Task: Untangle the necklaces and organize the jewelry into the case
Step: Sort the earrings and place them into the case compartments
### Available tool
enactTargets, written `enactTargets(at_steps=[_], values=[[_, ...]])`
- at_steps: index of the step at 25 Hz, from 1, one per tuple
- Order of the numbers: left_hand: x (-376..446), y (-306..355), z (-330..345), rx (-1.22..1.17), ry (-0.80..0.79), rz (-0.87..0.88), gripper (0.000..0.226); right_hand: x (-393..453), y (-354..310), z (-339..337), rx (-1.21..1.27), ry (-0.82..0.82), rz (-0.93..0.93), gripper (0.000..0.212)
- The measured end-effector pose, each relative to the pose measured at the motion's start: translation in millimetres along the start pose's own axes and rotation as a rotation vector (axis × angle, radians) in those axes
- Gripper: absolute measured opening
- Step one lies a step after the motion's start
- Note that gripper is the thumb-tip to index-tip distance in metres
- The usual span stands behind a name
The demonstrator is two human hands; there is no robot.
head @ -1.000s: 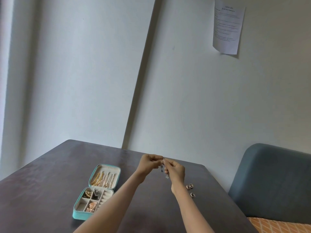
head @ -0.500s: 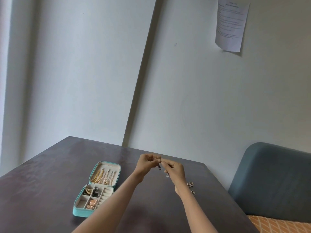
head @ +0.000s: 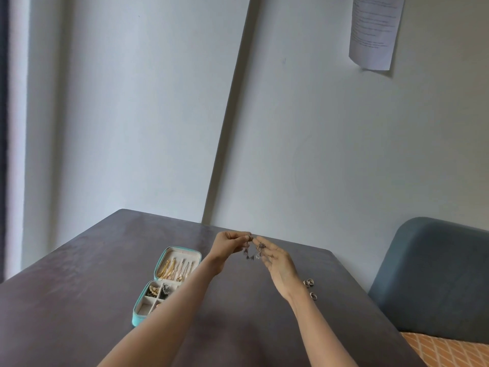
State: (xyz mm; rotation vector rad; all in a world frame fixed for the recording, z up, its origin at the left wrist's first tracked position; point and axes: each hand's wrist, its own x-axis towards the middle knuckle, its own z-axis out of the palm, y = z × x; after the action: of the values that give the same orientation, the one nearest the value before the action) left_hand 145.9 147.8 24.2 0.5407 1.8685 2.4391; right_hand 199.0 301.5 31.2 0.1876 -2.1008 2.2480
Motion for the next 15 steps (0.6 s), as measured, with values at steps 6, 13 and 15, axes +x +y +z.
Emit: enactTargets(at_steps=[6,13,15], values=[[-8,10,-18,-0.074,-0.035,-0.055,0.019,-2,-2,9,0.072,-0.053,-0.025,0.050],[-24,33,-45,-0.064,-0.047,-0.086,0.018,-2,-2,45,0.102,-0.002,-0.056,0.031],[-30,36,-52,-0.023,-0.069,-0.070,0.011,-4,-3,59,0.070,0.048,-0.060,0.024]])
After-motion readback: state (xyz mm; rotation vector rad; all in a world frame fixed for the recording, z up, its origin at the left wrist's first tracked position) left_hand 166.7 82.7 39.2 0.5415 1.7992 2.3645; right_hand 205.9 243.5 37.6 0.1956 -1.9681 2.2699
